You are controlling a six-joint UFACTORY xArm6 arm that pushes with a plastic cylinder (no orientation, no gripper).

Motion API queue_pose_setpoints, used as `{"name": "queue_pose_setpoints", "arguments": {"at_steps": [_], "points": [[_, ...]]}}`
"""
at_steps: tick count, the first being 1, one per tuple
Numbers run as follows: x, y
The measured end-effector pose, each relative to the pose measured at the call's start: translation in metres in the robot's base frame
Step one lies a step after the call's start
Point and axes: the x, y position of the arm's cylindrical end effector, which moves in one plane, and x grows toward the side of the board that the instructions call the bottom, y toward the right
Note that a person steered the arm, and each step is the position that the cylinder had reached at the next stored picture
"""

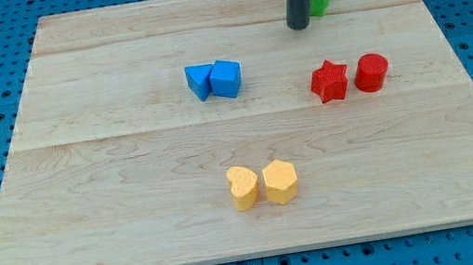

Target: Move your arm slightly upwards

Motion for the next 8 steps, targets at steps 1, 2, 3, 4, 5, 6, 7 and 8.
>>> {"name": "queue_pose_setpoints", "arguments": {"at_steps": [1, 2, 3, 4, 5, 6, 7, 8], "points": [[0.043, -0.037], [0.062, -0.101], [0.067, -0.132], [0.067, -0.106], [0.062, -0.098], [0.059, -0.095], [0.059, -0.094], [0.059, -0.094]]}}
